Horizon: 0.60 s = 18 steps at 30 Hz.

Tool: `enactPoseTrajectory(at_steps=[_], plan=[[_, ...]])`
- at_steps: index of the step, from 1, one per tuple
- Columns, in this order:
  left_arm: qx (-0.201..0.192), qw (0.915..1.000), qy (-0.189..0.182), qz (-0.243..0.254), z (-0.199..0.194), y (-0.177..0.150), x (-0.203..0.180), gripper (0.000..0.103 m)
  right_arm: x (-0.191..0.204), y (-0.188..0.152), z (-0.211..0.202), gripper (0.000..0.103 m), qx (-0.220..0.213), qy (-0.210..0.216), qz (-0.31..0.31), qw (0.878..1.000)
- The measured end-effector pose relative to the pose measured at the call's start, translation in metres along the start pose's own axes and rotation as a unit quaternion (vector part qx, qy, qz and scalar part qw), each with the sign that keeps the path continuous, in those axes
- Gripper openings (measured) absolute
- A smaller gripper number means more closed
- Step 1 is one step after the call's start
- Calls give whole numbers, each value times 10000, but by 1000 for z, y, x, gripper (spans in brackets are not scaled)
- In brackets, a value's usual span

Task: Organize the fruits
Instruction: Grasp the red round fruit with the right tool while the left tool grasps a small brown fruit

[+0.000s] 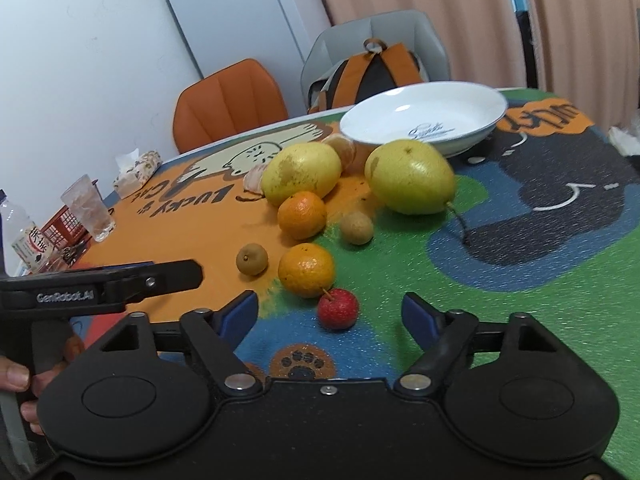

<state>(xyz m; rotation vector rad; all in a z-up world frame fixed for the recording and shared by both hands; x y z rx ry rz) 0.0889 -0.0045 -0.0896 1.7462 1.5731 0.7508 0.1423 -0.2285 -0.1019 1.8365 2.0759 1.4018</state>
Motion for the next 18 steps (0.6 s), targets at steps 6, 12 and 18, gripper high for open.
enactPoseTrajectory(at_steps=[6, 12, 18], plan=[[116, 9999, -22, 15, 16, 2, 0, 84, -3, 1, 13, 53, 133, 125, -63, 9998], [280, 9996, -37, -3, 33, 5, -2, 61, -11, 10, 15, 27, 220, 143, 34, 9996], [303, 9993, -73, 209, 43, 16, -10, 58, -21, 25, 3, 27, -21, 156, 170, 9997]])
Point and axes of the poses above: each gripper's, at about its wrist camera, not at the fingertips, and z roughly the way its jaws point, x to its left, y to its top, the point moved 2 cm from there along z, roughly the way its jaws point, and after that the axes turned 15 degrees about z, right-handed, at the moved point
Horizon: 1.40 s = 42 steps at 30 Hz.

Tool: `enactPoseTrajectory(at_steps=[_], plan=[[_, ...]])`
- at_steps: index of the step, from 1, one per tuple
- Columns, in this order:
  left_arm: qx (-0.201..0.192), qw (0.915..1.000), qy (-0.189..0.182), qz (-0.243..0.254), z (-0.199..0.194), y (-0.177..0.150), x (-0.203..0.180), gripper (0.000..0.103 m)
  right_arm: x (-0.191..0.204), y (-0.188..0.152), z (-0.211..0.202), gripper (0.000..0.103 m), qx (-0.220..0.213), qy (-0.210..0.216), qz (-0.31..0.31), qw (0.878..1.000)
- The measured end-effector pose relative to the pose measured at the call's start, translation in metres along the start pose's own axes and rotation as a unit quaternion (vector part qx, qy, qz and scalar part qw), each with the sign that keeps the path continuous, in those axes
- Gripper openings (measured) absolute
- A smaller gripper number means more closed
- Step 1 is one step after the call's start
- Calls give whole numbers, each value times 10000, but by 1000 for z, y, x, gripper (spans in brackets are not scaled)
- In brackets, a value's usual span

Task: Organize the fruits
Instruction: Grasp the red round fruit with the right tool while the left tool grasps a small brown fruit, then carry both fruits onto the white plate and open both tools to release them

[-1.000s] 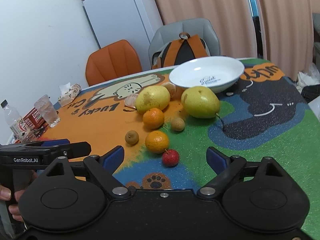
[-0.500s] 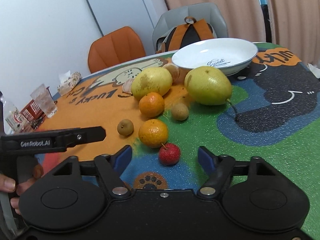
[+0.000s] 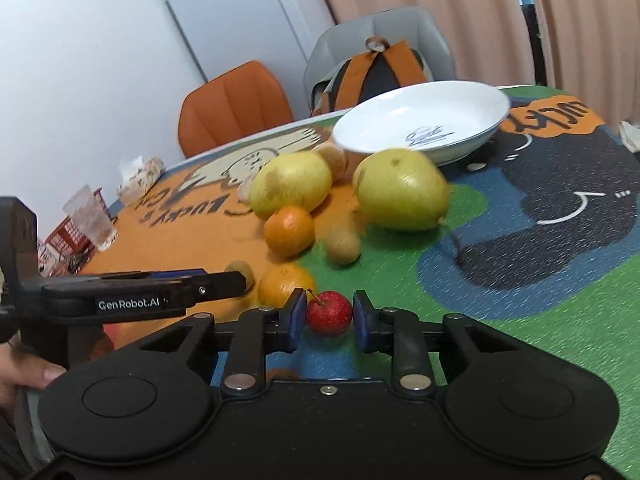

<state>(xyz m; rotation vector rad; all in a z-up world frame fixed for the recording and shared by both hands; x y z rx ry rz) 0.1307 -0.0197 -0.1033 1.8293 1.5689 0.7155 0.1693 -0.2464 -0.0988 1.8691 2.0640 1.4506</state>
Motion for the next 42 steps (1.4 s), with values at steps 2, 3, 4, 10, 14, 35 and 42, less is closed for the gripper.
enactPoseTrajectory(at_steps=[2, 3, 4, 10, 14, 35, 42], plan=[[15, 10000, -21, 43, 5, 3, -2, 53, -3, 6, -2, 27, -50, -20, 15, 10000], [48, 10000, -14, 73, 8, 4, -3, 52, -4, 9, -3, 27, -79, -19, 26, 10000], [90, 9999, -6, 90, 11, 5, -4, 49, -5, 12, -3, 27, -106, -16, 35, 9999], [233, 9995, 79, 194, 20, 9, -4, 24, -12, 27, 0, 27, -201, -2, 107, 9997], [156, 9997, 35, 190, 14, 16, -1, 24, -15, 33, 4, 27, -225, 28, 164, 9996], [-318, 9994, 15, -123, -1, 68, 24, 24, -1, 100, 14, 27, -608, 13, 73, 9981], [-516, 9985, 89, -178, 3, 89, 29, 24, -9, 116, 30, 27, -580, -69, 136, 9982]])
Point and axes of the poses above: each gripper's, at about its wrist camera, not at the fingertips, and z roughly the way its jaws point, x to its left, y to its top, the point moved 2 cm from there along z, roughly the way its jaws point, and after that the axes turned 15 degrees about z, right-handed, at the moved point
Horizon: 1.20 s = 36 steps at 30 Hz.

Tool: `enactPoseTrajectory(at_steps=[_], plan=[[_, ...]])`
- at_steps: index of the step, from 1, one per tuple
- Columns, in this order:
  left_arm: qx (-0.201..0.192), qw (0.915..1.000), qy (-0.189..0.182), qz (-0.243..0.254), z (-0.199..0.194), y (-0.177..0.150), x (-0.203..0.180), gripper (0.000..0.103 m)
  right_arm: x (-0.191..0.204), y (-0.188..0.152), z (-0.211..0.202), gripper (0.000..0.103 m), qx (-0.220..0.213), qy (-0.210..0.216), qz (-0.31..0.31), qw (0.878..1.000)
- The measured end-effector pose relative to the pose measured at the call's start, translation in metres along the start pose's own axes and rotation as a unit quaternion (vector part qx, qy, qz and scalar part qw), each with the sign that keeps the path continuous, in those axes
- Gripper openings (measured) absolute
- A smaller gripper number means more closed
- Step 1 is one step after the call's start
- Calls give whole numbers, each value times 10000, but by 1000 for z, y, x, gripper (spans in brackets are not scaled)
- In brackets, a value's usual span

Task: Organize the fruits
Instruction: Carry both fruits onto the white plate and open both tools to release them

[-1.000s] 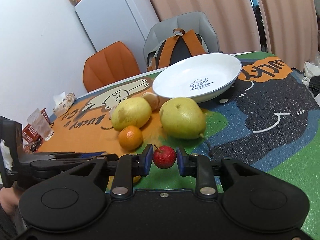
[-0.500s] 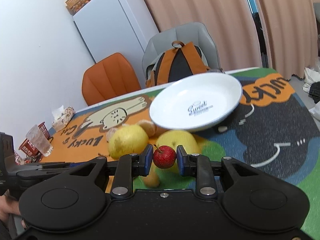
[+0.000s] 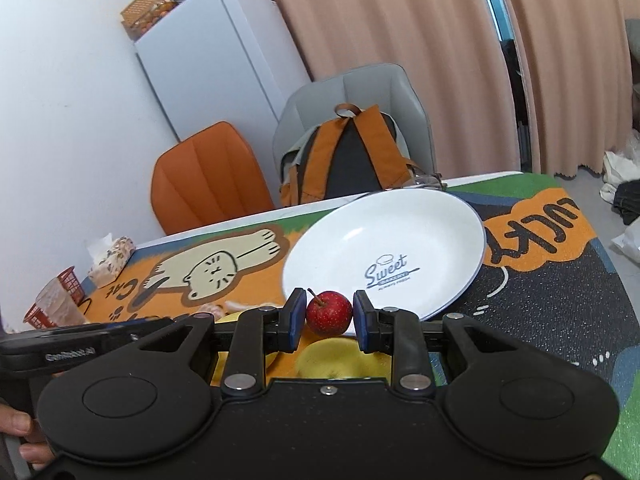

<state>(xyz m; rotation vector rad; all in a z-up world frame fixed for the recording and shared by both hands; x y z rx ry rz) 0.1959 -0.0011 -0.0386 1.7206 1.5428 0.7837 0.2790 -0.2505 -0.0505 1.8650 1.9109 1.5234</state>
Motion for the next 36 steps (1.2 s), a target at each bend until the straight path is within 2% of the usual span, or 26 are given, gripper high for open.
enactPoseTrajectory(at_steps=[4, 14, 16, 17, 18, 20, 21, 24, 28, 31, 36], plan=[[-97, 9999, 36, 39, 8, 9, -1, 24, -9, 5, 10, 27, -53, -2, 48, 10000], [7, 9998, 158, 76, 25, 11, -6, 24, -29, 11, 34, 28, -166, 153, 340, 9992], [53, 9997, 224, 115, 30, 12, -6, 24, -33, 8, 37, 40, -236, 210, 374, 9988], [73, 9995, 269, 147, 32, 14, -6, 24, -37, 6, 37, 54, -307, 194, 387, 9986], [86, 9992, 329, 207, 34, 15, -6, 24, -38, 5, 35, 59, -349, 134, 373, 9986], [114, 9986, 414, 302, 39, 20, -7, 24, -38, 7, 29, 60, -406, 70, 348, 9985], [131, 9987, 408, 286, 42, 22, -7, 24, -40, 8, 24, 66, -467, 155, 407, 9980], [134, 9991, 268, 290, 53, 28, -15, 24, -46, 13, 16, 70, -547, 101, 586, 9967], [106, 9992, 115, 363, 65, 37, -27, 24, -52, 15, 15, 73, -449, -40, 668, 9967], [121, 9988, 25, 472, 72, 42, -35, 24, -56, 18, 10, 80, -445, -138, 854, 9953], [186, 9978, -48, 629, 83, 49, -44, 24, -55, 18, 5, 86, -424, -94, 847, 9955]])
Point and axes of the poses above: each gripper's, at about its wrist camera, not at the fingertips, and z roughly the way its jaws point, x to its left, y to its top, the point moved 2 cm from there along z, roughly the way its jaws point, and after that the axes turned 15 degrees about z, right-handed, at the moved point
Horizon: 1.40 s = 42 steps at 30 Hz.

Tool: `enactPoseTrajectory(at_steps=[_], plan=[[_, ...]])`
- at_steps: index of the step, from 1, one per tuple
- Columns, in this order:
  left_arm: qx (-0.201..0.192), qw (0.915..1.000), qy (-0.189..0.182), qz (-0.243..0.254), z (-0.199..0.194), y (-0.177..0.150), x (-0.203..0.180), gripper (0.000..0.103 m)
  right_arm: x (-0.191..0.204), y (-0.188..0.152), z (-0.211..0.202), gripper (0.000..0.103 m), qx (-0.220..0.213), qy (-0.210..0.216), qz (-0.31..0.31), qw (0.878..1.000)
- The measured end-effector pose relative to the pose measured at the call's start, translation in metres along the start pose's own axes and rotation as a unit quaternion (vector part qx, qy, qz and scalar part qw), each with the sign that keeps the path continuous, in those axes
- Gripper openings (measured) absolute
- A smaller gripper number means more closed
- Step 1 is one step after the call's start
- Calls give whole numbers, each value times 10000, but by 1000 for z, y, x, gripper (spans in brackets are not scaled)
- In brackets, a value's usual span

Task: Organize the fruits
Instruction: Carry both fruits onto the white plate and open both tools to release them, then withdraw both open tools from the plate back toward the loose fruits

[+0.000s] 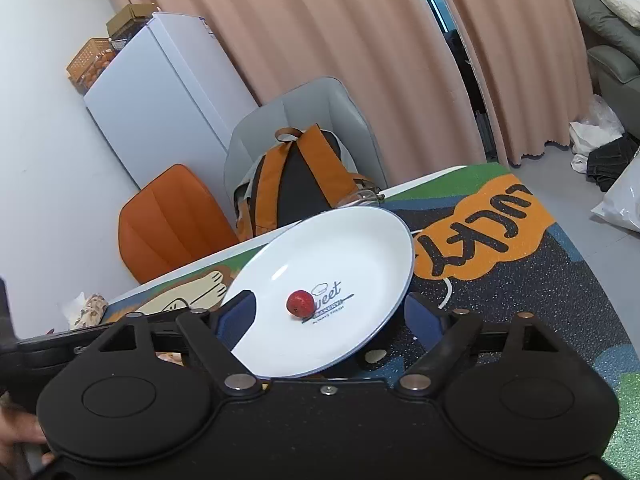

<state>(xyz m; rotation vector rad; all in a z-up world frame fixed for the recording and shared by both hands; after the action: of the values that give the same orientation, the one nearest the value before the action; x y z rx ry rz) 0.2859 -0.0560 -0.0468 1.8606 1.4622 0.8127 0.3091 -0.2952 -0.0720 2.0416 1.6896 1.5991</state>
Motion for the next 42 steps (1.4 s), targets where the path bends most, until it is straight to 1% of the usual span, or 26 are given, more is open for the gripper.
enactPoseTrajectory(at_steps=[4, 7, 8, 9, 10, 11, 14, 17, 22, 24, 26, 27, 29, 31, 34, 37, 40, 42], plan=[[30, 10000, -18, -2, 9, 6, -4, 24, 1, 1, -3, 89, 88, 139, 66, 9998], [59, 10000, 2, -61, 14, 11, -3, 25, 3, 1, -6, 91, 59, 202, 52, 9998], [40, 9999, 20, -116, 14, 12, -2, 31, 3, 1, -6, 92, 66, 208, 60, 9997], [40, 9999, 37, -135, 13, 14, -2, 34, 3, 2, -5, 92, 76, 206, 78, 9997], [53, 9999, 74, -125, 12, 15, -2, 40, 2, 2, -4, 92, 85, 197, 85, 9997], [56, 9999, 110, -106, 11, 16, -2, 45, 2, 2, -4, 92, 95, 193, 90, 9997], [38, 9998, 201, -73, 5, 14, -3, 47, 2, 1, -5, 92, 102, 232, 90, 9996], [138, 9997, 206, -72, -1, 9, -2, 50, 3, 1, -6, 93, 75, 241, 55, 9997], [318, 9988, 341, -111, -17, -6, 8, 55, 7, -1, -8, 93, 127, 293, -50, 9995], [345, 9985, 393, -152, -24, -10, 15, 58, 12, -4, -10, 97, 121, 332, -162, 9992], [387, 9979, 482, -207, -33, -13, 23, 66, 15, -7, -7, 97, 189, 365, -187, 9990], [393, 9977, 507, -215, -37, -15, 26, 69, 16, -8, -5, 97, 243, 356, -190, 9989], [332, 9974, 593, -240, -50, -19, 33, 78, 20, -13, -3, 97, 282, 360, -286, 9985], [318, 9966, 708, -285, -61, -24, 39, 82, 25, -16, -4, 97, 272, 365, -438, 9980], [335, 9957, 782, -371, -74, -32, 47, 84, 30, -18, -7, 97, 239, 349, -577, 9974], [345, 9946, 857, -476, -86, -38, 54, 85, 32, -19, -5, 97, 333, 347, -575, 9972], [281, 9933, 967, -566, -98, -44, 60, 89, 39, -20, -7, 97, 396, 377, -635, 9965], [225, 9921, 1041, -658, -106, -48, 64, 90, 45, -22, -8, 98, 431, 369, -743, 9956]])
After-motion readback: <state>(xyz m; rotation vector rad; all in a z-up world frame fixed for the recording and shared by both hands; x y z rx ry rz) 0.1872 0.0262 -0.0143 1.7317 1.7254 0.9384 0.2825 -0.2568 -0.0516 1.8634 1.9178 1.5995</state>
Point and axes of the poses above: each gripper's, at about its wrist camera, not at the fingertips, and z roughly the way its jaws point, x to its left, y to its top, the point moved 2 cm from there along z, roughly the way its jaws point, and after that the axes turned 15 degrees about z, right-handed, at the moved point
